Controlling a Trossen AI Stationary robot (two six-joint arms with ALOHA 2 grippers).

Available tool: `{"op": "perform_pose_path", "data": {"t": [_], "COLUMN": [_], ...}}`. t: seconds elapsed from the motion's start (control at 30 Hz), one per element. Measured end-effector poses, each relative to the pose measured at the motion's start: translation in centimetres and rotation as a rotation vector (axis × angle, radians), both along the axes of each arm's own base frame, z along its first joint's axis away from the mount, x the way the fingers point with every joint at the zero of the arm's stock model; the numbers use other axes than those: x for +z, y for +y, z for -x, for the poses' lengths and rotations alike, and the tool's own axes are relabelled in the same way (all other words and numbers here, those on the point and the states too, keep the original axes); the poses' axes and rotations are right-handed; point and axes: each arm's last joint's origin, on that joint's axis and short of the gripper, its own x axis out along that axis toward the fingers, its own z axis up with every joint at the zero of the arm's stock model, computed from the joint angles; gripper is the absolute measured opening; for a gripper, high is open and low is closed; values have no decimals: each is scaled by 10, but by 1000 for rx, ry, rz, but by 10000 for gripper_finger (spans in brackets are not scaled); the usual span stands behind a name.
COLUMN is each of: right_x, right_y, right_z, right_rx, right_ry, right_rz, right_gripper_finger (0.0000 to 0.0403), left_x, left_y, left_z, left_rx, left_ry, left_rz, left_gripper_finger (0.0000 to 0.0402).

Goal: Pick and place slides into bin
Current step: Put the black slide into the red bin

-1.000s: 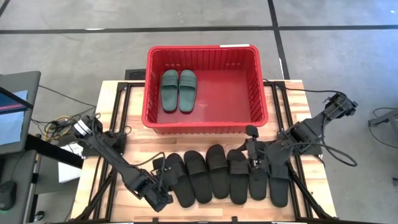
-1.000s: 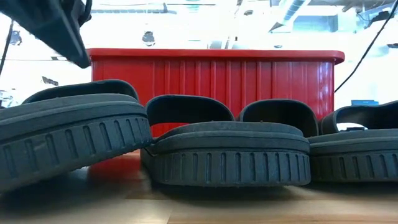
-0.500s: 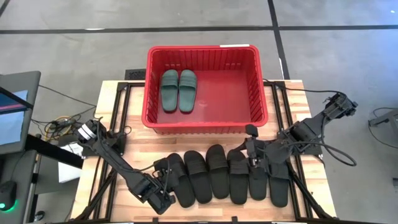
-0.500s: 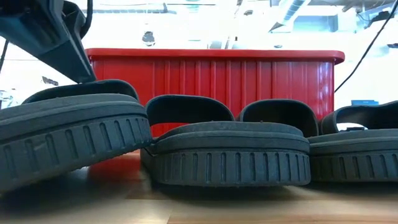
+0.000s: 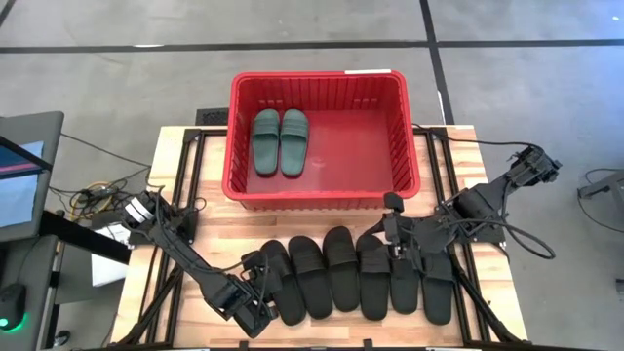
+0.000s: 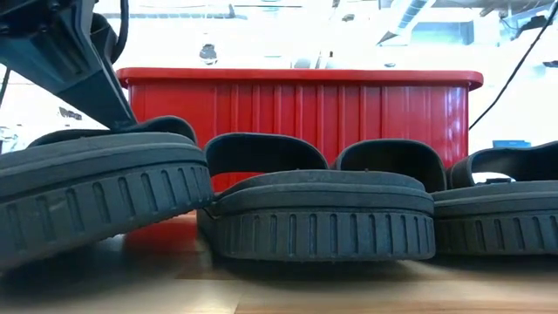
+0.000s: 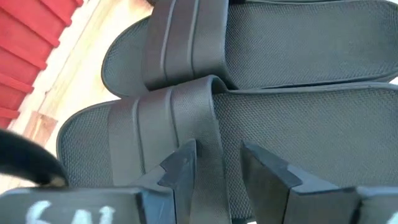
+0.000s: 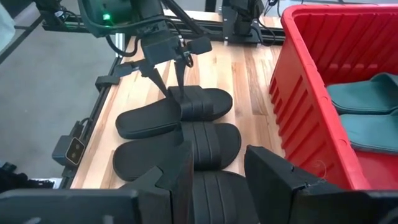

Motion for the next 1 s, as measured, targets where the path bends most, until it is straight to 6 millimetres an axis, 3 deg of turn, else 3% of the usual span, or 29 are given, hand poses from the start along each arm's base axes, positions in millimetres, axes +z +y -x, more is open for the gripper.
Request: {"op": "perform_pose_path", "data": {"t": [0.37, 0.8, 1.0], "right_x": [0, 0, 0], "right_y": [0, -7, -7], "right_z": [0, -4, -4], "right_rx": [15, -18, -18], "right_ry": [0, -1, -4], "right_rz": [22, 21, 19], "right_gripper_finger": [132, 132, 132], "left_x": [10, 18, 16], "left_y": [17, 1, 2], "left_z": [18, 25, 24], "left_rx": [131, -131, -153], "left_ry": [193, 220, 306], "left_rz": [-128, -279, -201], "left_gripper_finger": [116, 116, 116]}}
